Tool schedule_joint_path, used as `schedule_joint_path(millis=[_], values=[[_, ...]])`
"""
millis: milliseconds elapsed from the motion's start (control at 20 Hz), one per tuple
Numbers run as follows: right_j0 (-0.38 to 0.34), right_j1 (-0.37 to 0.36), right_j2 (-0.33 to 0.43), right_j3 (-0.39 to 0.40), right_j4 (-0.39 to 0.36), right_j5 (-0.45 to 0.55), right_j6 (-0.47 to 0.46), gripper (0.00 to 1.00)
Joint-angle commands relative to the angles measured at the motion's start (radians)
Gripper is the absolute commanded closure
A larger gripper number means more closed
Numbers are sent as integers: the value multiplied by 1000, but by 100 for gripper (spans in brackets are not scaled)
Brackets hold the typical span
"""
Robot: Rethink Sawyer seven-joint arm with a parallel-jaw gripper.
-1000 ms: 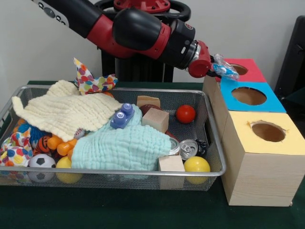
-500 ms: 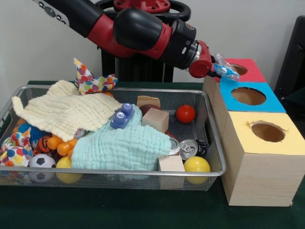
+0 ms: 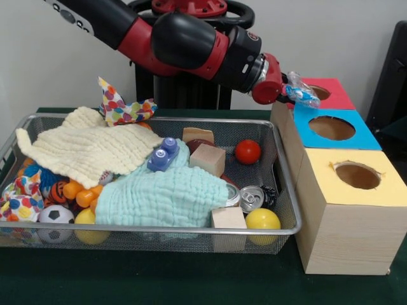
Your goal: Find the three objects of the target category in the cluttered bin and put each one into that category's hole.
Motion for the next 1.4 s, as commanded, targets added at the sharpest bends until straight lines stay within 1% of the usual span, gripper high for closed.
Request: schedule_joint_path(millis=[50, 150, 200, 250, 300, 350, 400, 500, 650, 700, 800, 850, 900, 1050, 1100, 1150, 1300, 1350, 1400], values=[[58, -52, 11, -194, 232, -142, 358, 0], [82, -87, -9, -184, 287, -111, 392, 0], [112, -128, -37, -178, 336, -56, 422, 0], [128, -152, -49, -172, 370, -24, 442, 0], [134, -173, -43, -153, 425, 2, 496, 0], [148, -194, -54, -146, 454, 26, 512, 0], [158, -213, -57, -135, 498, 57, 549, 0], [192, -249, -89, -131, 555, 117, 581, 0], [224, -280, -113, -119, 612, 157, 603, 0], [242, -295, -132, -118, 623, 173, 610, 0], [247, -306, -134, -105, 645, 185, 610, 0], [254, -317, -143, -103, 652, 207, 618, 0], [259, -326, -146, -95, 660, 205, 619, 0], [283, -355, -172, -90, 669, 239, 635, 0], [287, -362, -175, -81, 669, 231, 628, 0], [299, -370, -189, -88, 665, 243, 633, 0], [307, -387, -185, -68, 681, 223, 629, 0], [318, -391, -199, -79, 680, 238, 636, 0], [344, -406, -227, -85, 670, 263, 662, 0]])
